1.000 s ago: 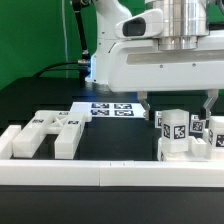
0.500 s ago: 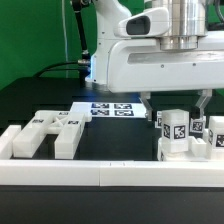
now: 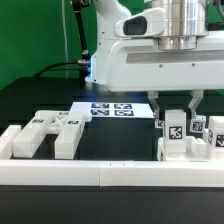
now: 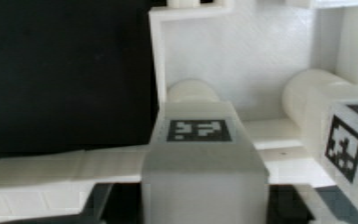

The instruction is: Assemble chair

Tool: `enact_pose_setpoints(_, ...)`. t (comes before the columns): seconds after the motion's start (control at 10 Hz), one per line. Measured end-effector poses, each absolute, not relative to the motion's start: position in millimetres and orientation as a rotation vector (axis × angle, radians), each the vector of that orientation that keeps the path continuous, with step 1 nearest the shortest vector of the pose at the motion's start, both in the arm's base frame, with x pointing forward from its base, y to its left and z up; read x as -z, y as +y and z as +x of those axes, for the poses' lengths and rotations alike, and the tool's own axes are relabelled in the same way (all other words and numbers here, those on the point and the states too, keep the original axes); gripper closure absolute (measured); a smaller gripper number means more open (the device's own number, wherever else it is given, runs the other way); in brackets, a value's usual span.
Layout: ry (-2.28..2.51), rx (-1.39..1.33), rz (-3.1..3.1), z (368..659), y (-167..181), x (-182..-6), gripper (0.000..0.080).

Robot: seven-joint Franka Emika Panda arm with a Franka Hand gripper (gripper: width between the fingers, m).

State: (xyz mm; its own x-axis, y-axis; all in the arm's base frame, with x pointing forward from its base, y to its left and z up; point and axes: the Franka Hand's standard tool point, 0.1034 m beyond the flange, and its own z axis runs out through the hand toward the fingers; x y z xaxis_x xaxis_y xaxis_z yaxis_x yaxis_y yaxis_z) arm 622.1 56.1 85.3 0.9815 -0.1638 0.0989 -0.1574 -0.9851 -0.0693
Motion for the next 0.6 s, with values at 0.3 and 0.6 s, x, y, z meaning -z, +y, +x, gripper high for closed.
enact_pose_setpoints(0.3, 0.754, 0.143, -2.967, 623.8, 57.0, -85.1, 0.0511)
enact_pose_setpoints(0.6, 1.214, 0.125, -2.794, 623.9, 58.6, -84.2, 0.0509)
